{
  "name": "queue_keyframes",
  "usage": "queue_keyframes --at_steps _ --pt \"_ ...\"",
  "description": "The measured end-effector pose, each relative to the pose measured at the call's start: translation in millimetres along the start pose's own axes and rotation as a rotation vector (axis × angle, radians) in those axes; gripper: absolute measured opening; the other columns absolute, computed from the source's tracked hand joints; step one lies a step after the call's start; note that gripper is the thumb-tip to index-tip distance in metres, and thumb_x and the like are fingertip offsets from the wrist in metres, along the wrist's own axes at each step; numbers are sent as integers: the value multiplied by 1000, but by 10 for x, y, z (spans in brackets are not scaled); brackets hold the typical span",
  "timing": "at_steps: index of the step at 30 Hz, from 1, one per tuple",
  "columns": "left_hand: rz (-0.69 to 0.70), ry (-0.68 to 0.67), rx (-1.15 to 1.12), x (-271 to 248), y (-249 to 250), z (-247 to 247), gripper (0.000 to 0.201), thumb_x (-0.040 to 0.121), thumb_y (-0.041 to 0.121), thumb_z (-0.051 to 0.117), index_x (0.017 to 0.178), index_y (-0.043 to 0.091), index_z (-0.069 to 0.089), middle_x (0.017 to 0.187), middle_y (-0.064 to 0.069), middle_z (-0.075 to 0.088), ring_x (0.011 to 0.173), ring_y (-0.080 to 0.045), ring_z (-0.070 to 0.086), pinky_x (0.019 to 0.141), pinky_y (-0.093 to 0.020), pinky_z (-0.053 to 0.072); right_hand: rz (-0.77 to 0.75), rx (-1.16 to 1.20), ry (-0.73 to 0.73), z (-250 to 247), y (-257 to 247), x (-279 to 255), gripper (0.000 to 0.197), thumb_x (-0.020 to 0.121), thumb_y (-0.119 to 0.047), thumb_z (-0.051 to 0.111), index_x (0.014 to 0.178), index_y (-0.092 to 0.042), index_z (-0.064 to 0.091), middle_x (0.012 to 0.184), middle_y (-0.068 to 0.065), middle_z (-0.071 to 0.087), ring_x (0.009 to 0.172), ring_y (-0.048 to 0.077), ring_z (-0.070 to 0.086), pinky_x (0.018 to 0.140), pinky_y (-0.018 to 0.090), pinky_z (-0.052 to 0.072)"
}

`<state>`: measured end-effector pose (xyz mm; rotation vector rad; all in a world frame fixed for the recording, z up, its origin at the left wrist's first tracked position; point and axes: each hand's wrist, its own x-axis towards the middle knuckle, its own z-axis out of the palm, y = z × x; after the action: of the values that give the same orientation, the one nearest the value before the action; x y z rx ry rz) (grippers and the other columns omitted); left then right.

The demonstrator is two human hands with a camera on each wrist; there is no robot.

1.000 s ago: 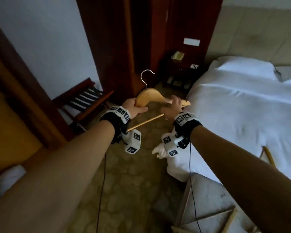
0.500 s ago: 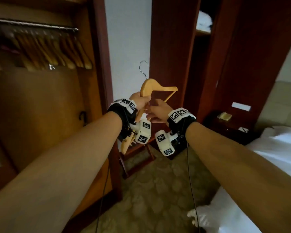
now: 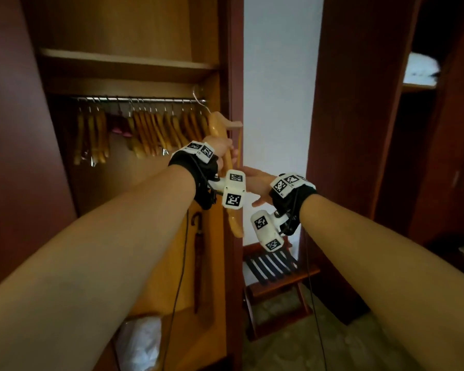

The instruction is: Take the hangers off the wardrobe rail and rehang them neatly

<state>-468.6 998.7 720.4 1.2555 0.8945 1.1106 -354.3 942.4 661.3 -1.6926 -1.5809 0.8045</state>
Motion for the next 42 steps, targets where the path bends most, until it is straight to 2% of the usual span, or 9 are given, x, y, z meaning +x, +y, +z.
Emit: queue_keyframes --at_steps 3,6,10,13,18,23,32,37,42 --pt "-2 58 -100 222 181 12 16 99 10 49 85 3 54 74 -8 57 69 -20 61 67 -34 54 -37 -13 -75 -104 -97 302 43 95 -32 58 134 -15 48 124 18 62 111 36 62 90 50 54" --pt "25 92 -125 406 274 30 11 99 11 50 95 3 55 73 -7 58 69 -21 64 65 -36 54 -69 37 -71 -177 -196 616 39 91 -34 64 124 -18 51 102 15 71 88 32 71 84 51 57" --pt "117 114 -58 598 301 -28 14 99 11 51 110 3 52 85 -10 63 78 -25 66 73 -40 56 -219 -90 37 -230 -308 905 28 91 -27 63 114 -12 57 86 6 65 71 15 64 50 22 52" --pt "149 136 87 748 288 -178 23 95 14 58 115 3 54 100 -11 70 92 -26 68 67 -39 59 -279 -17 51 -163 -295 1116 25 91 -19 58 114 -11 57 74 5 58 53 13 52 38 17 39" --pt "180 123 242 1019 242 -450 25 94 20 61 117 9 59 104 -8 71 87 -18 71 70 -33 60 -317 118 136 40 -325 1515 10 91 -21 50 100 -25 50 75 5 57 56 17 52 43 25 40" --pt "184 135 311 1377 232 -844 15 96 18 57 108 13 63 103 -4 71 93 -19 69 72 -31 59 -277 233 210 208 -529 1942 30 88 -27 51 118 -21 51 84 8 60 68 27 62 52 31 50" --pt "232 130 428 2140 444 -1453 14 97 15 54 108 13 63 100 -4 70 77 -14 65 69 -30 59 -181 277 269 362 -889 2678 22 93 -19 45 114 -17 49 98 20 66 74 38 70 56 36 51" --pt "252 110 474 2458 481 -1677 17 96 14 55 111 12 63 104 -5 70 86 -17 66 76 -32 59 -170 214 344 418 -1031 2962 28 95 -20 45 122 -20 47 97 16 67 75 31 73 48 28 51" --pt "255 100 513 2696 454 -1837 16 96 12 53 109 11 63 106 -8 69 91 -20 66 79 -34 58 -127 146 400 418 -1142 3150 35 95 -22 46 130 -21 45 101 15 65 72 29 72 54 33 58"
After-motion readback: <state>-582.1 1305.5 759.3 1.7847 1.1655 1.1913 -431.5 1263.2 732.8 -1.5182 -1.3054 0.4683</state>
